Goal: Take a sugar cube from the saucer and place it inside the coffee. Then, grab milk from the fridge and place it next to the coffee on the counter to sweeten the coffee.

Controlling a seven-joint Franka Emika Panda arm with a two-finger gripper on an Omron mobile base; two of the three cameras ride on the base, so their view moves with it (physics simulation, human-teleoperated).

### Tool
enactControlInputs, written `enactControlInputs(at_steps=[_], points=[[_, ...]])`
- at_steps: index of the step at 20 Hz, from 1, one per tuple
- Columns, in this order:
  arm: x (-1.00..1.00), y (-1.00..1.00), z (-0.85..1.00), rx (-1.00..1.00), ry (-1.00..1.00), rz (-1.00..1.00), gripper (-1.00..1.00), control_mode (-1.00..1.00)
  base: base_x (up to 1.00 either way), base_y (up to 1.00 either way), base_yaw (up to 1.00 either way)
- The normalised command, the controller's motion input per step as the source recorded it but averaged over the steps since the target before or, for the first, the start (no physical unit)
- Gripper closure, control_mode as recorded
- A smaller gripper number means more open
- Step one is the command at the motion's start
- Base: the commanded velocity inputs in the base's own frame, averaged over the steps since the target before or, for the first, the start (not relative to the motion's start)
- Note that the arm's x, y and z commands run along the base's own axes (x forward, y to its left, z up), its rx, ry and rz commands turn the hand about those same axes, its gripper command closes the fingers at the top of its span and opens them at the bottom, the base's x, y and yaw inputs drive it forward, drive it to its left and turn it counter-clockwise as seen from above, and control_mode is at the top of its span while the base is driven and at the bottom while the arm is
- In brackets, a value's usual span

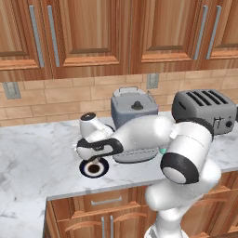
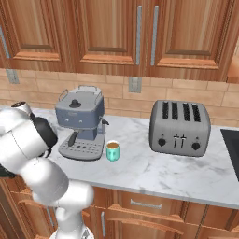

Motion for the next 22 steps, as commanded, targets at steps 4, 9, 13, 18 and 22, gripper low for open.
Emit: enactControlInputs(at_steps=[4,9,13,18,22], points=[[-0.35,-0.88,0.58,0.00,-0.16,-0.03,1.00,-1.00,0.00,0.00,0.00],[-0.30,-0.99,0.62,0.00,-0.16,-0.02,1.00,-1.00,0.00,0.00,0.00],[-0.44,-1.00,0.68,0.00,-0.17,0.00,1.00,-1.00,0.00,0.00,0.00],[-0.48,-1.00,0.68,0.01,-0.10,0.00,1.00,-1.00,0.00,0.00,0.00],[-0.47,-1.00,0.60,0.02,0.00,0.02,1.00,-1.00,0.00,0.00,0.00]])
